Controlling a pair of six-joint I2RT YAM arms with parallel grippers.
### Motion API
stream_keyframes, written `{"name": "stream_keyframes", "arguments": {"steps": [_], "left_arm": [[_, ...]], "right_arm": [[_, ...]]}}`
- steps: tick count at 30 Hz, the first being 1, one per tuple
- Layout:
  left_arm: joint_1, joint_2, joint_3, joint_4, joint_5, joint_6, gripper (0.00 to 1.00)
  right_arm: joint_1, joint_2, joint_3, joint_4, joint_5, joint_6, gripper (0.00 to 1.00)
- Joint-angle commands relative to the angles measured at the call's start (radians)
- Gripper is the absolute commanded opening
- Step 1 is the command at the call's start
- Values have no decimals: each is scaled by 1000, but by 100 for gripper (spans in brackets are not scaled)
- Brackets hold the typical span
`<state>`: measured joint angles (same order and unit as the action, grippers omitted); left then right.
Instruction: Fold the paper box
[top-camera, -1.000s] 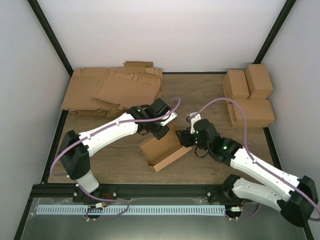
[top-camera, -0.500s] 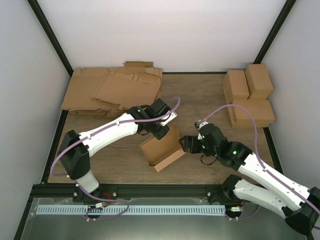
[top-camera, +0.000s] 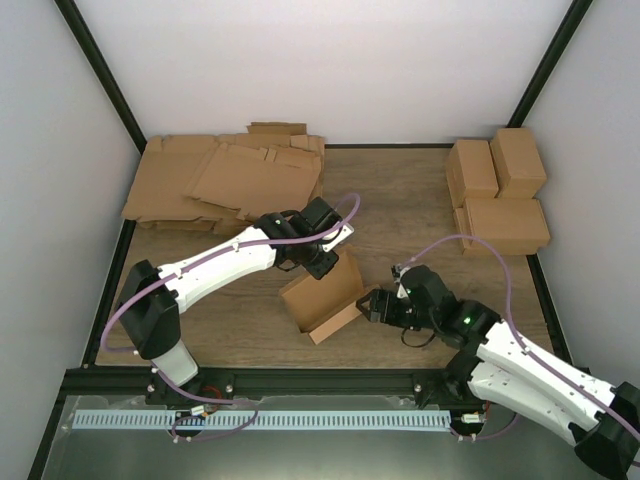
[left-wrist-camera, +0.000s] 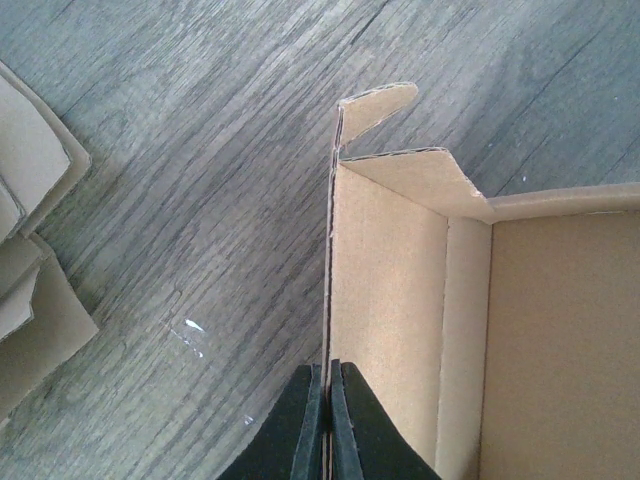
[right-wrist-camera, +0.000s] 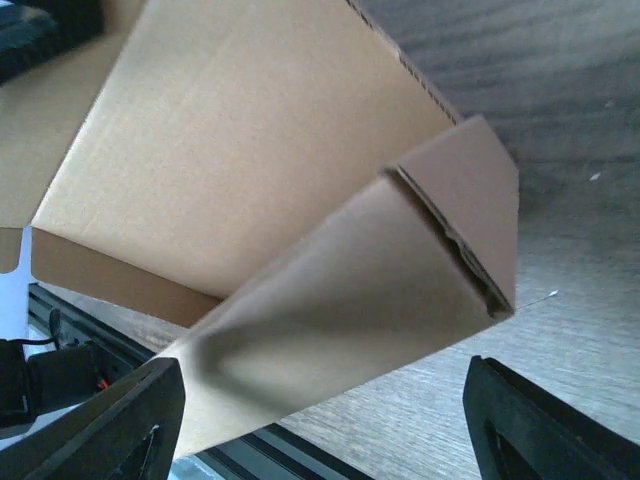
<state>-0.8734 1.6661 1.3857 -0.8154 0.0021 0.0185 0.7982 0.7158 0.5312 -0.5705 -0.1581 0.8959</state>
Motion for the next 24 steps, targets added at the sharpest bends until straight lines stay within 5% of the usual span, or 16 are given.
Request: {"name": "stream_keyframes", "arguments": {"steps": [1,24], "left_arm": [[-5,-3,-10,11,10,-13,4],[-4,-19,0,69,229,-171,6]], "right_arm": [[10,-20,-60,160,-75,96,78],[10,180,-100,419,-161,45,54]]}}
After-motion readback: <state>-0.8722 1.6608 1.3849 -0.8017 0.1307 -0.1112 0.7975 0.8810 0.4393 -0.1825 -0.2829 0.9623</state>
